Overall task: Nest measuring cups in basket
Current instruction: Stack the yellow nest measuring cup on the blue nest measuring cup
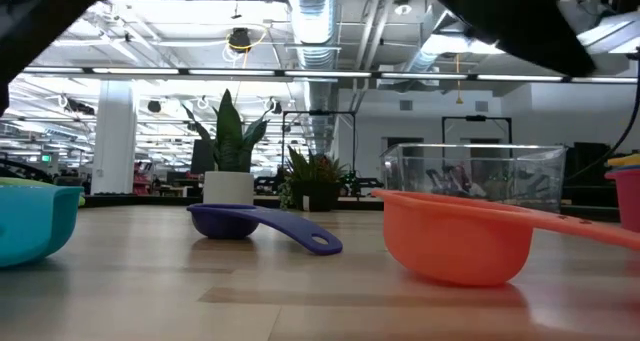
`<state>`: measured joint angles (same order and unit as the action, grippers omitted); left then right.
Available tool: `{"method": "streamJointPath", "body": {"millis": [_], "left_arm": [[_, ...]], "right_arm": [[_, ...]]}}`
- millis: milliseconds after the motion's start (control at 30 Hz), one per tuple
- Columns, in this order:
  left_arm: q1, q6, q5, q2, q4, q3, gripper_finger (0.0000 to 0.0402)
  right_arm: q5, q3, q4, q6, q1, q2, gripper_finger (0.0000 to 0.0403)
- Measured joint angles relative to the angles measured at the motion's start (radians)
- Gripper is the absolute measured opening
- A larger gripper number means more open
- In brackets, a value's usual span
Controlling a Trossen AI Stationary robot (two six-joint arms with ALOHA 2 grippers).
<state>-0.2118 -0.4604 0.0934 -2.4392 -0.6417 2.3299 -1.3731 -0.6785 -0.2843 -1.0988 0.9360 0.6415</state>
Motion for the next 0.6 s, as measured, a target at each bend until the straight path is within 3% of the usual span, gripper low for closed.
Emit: {"method": "streamJointPath", "body": {"millis": [167, 333, 500, 600], "left_arm": [[-0.014, 0.106, -0.006, 0.053, -0.315, 0.0, 0.0068], [-0.035, 0.156, 0.002, 0.066, -0.472, -0.011, 0.0068], [-0.067, 0.153, 0.019, 0.066, -0.557, -0.017, 0.0068], [-0.087, 0.146, 0.057, 0.072, -0.604, -0.017, 0.0068]], "right_arm": [[0.087, 0.0, -0.065, 0.103, 0.0, -0.037, 0.0145], [0.256, -0.001, -0.117, 0.077, -0.026, -0.026, 0.0111], [0.481, -0.001, -0.329, -0.149, -0.098, 0.013, 0.0078], [0.702, -0.001, -0.549, -0.371, -0.165, 0.055, 0.006]]}}
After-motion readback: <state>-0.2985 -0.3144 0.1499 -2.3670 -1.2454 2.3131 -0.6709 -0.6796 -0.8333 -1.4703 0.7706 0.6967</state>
